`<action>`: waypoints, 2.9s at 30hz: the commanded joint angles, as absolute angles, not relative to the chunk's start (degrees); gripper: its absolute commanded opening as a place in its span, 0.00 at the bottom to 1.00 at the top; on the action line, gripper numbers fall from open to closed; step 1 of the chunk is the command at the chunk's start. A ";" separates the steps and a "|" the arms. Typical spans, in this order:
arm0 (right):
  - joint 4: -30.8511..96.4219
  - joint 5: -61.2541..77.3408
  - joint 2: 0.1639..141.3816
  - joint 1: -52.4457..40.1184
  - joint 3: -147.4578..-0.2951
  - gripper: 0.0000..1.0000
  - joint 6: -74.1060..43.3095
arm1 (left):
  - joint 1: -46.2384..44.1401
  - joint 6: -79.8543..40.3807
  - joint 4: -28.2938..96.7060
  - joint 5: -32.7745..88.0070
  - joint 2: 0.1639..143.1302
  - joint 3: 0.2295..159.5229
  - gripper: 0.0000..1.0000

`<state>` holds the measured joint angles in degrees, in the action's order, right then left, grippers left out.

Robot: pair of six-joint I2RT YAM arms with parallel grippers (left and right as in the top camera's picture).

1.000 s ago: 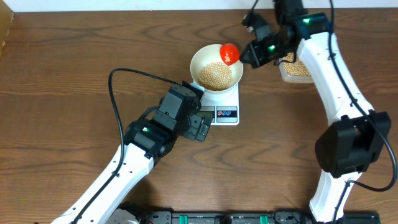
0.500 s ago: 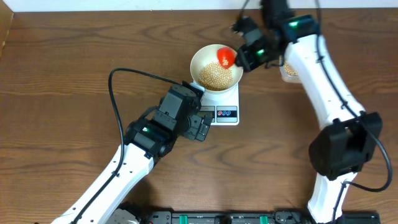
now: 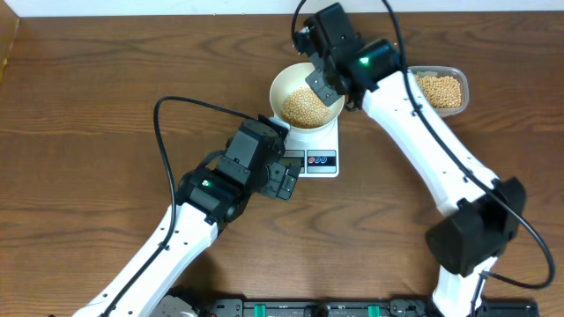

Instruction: Scoop item into bowl and weigh 50g on scale

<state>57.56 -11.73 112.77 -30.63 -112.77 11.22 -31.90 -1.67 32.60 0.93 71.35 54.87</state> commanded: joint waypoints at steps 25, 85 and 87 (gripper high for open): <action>73.19 5.21 115.13 3.18 -114.19 0.01 3.81 | -31.57 -1.78 32.58 0.16 71.26 54.37 1.00; 81.62 66.92 123.85 20.88 -114.21 0.01 26.85 | -31.57 -1.78 32.58 0.16 71.26 54.35 1.00; 81.82 67.96 123.74 19.53 -114.28 0.01 25.91 | -31.57 -1.78 32.58 0.16 71.26 54.37 1.00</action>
<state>81.47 61.34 123.39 21.39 -113.60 24.95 -31.90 -1.67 32.60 0.93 71.35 54.87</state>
